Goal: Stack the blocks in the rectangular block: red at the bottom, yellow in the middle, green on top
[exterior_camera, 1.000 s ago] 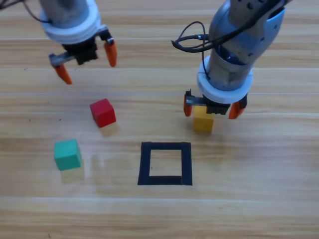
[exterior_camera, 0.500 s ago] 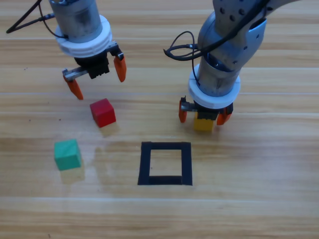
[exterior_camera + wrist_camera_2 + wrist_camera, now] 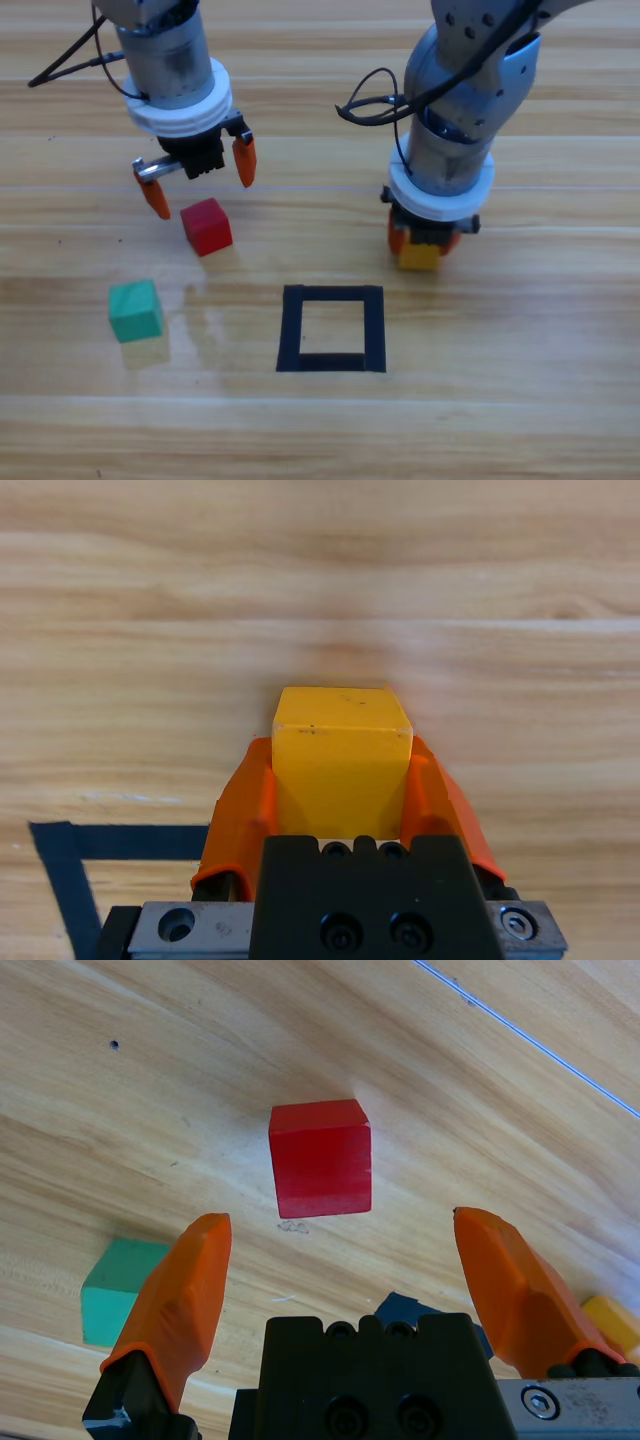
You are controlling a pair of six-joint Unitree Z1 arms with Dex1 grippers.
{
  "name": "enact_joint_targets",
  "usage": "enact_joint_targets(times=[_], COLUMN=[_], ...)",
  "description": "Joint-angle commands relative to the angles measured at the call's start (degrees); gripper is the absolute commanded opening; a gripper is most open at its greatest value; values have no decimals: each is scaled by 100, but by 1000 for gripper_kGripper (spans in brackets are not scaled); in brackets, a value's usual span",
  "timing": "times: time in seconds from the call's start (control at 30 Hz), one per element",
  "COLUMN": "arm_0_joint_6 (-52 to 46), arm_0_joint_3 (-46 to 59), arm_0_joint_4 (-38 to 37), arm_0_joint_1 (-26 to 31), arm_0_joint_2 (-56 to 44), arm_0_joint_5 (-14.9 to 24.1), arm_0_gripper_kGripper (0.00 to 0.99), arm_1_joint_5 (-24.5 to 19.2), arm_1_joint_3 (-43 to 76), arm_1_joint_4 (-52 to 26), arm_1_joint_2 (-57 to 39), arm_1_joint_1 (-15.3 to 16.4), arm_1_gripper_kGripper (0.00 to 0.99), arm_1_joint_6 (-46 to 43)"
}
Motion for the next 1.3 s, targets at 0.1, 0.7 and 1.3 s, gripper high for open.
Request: enact_joint_targets(times=[0.1,0.7,1.3], arm_0_joint_6=[-40,39,997], arm_0_joint_3=[54,80,-350], arm_0_joint_4=[-67,-304,91], arm_0_joint_1=[104,104,139], arm_0_joint_2=[589,950,950], arm_0_joint_5=[15,-11,77], arm_0_gripper_kGripper=[953,884,21], arm_1_joint_5=[-224,-250,-224], arm_1_joint_3=[572,1301,1363], arm_1_joint_4=[540,523,452], arm_1_joint_2=[-1290,-1985,-1976], arm_1_joint_1=[31,57,57], arm_1_gripper_kGripper=[189,189,189], arm_1_joint_6=[-124,-239,-239])
